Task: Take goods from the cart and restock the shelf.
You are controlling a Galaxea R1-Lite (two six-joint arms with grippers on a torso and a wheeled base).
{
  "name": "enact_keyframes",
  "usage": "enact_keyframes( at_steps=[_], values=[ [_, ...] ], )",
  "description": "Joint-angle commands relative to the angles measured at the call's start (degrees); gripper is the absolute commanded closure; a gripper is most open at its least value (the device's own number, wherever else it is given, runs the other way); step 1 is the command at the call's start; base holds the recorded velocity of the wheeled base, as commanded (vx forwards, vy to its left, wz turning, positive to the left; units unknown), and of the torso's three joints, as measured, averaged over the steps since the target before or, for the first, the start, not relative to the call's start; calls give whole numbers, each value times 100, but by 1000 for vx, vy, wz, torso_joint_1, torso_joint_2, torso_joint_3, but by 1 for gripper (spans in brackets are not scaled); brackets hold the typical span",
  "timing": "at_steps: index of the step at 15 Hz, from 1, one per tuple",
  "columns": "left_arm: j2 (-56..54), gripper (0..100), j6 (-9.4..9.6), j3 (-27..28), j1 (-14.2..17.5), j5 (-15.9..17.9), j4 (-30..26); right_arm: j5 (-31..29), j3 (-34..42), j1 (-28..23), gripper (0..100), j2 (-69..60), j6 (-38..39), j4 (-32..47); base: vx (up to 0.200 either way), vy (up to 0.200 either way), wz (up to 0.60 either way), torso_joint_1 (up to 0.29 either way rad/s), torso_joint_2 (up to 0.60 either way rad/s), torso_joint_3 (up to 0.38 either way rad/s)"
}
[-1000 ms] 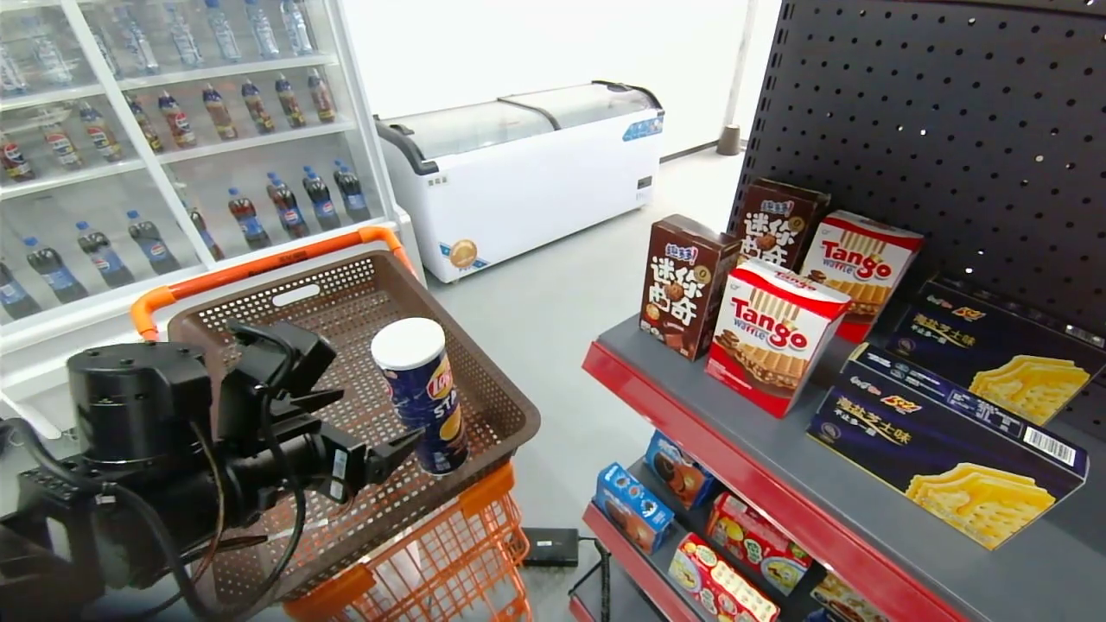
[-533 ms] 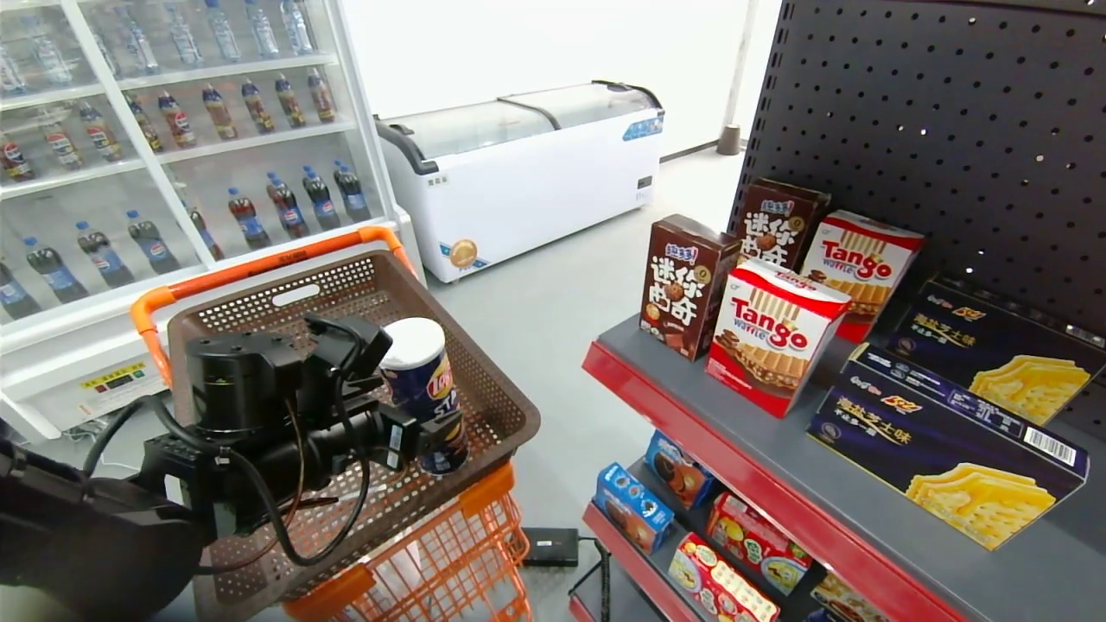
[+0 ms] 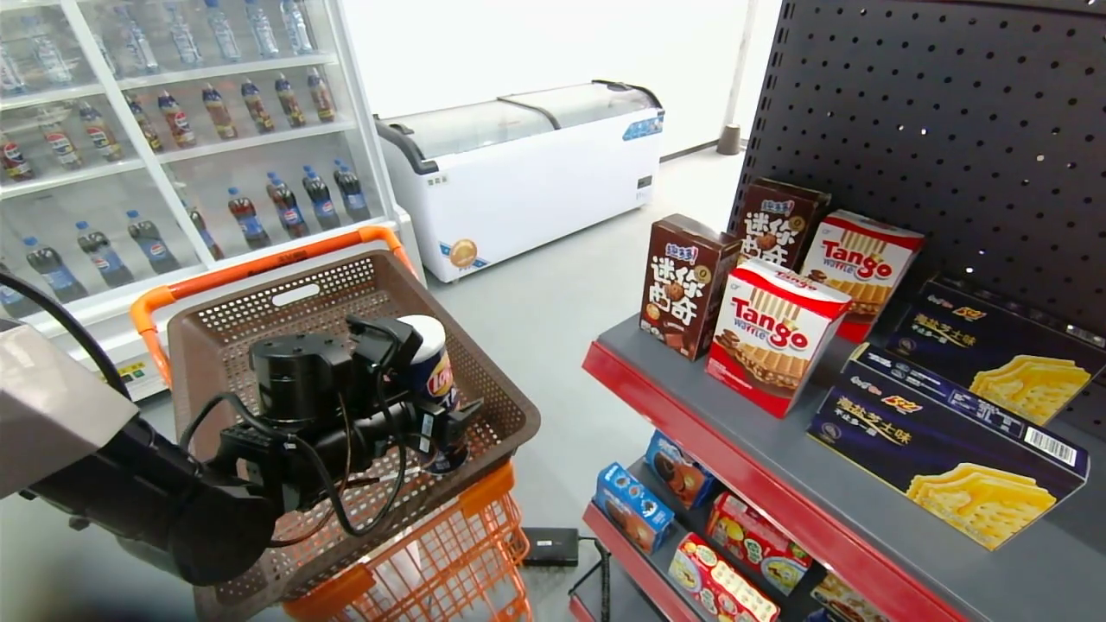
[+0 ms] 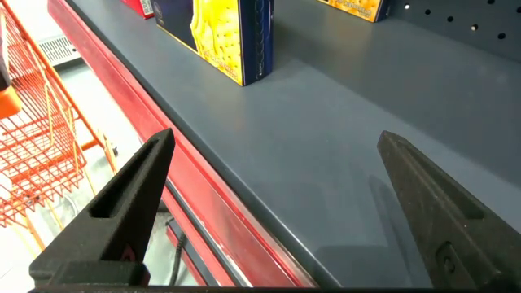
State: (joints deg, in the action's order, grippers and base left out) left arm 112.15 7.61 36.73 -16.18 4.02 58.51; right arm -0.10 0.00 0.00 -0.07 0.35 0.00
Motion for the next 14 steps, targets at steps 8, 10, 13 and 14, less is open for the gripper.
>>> enact_keyframes(
  at_steps=[8, 10, 13, 14],
  values=[
    [-220, 100, 224, 229, 36, -191, -95, 1, 0, 0, 0, 7, 0, 0, 0, 0, 0, 0, 0, 0],
    [-501, 100, 232, 757, 18, -183, -437, 1, 0, 0, 0, 7, 0, 0, 0, 0, 0, 0, 0, 0],
    [-1143, 100, 224, 1337, -114, 283, -1114, 1, 0, 0, 0, 7, 0, 0, 0, 0, 0, 0, 0, 0],
    [-1213, 100, 224, 1363, -114, 362, -1097, 1, 0, 0, 0, 7, 0, 0, 0, 0, 0, 0, 0, 0]
  ],
)
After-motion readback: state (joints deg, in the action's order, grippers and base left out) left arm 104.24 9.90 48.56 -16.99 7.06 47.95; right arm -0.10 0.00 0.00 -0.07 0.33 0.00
